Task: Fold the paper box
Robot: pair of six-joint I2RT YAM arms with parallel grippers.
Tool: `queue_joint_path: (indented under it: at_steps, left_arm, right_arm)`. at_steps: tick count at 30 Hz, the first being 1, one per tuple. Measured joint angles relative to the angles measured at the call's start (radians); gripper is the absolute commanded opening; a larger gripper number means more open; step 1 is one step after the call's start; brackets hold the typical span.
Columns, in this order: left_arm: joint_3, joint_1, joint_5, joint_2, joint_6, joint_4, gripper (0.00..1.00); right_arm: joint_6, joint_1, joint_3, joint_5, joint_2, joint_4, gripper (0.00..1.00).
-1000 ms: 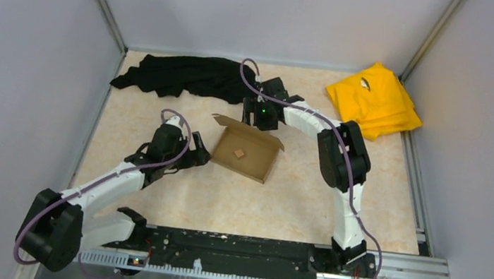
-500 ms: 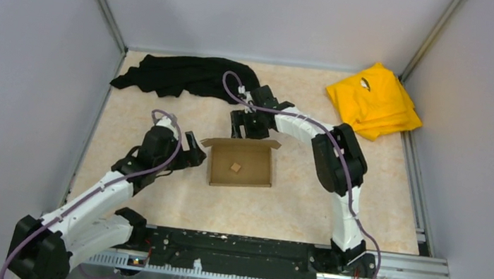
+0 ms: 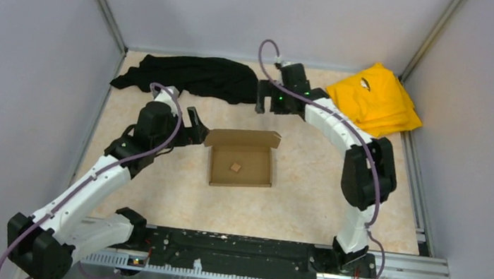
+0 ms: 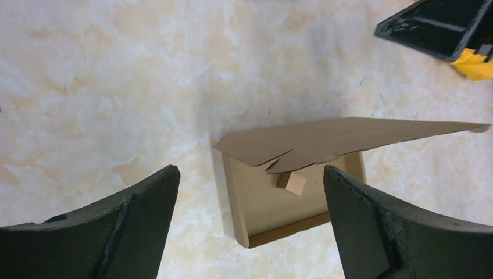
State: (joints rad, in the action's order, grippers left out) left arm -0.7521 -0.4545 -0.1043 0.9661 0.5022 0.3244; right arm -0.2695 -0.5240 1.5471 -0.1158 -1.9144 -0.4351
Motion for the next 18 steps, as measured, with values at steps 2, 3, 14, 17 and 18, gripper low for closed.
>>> queue_joint_path:
  at_steps: [2, 3, 14, 17, 18]
  left_arm:
    - [-0.039, 0.000, -0.001, -0.002, -0.008, 0.010, 0.99]
    - [-0.056, 0.000, 0.000, -0.003, -0.014, 0.016, 0.99]
    - [-0.252, -0.013, 0.064, 0.004, -0.103, 0.092, 0.99]
    - [-0.264, -0.014, 0.101, 0.004, -0.111, 0.107, 0.99]
    - [-0.264, -0.014, 0.120, 0.004, -0.112, 0.114, 0.99]
  right_arm:
    - [-0.029, 0.040, -0.002, 0.062, 0.066, -0.016, 0.99]
    - [-0.039, 0.051, -0.002, 0.100, 0.114, -0.030, 0.99]
    - [0.026, 0.079, -0.142, 0.195, 0.536, -0.060, 0.86]
    - [0.063, 0.079, -0.231, 0.170, 0.613, -0.070, 0.77]
    - [0.073, 0.079, -0.268, 0.155, 0.637, -0.072, 0.75]
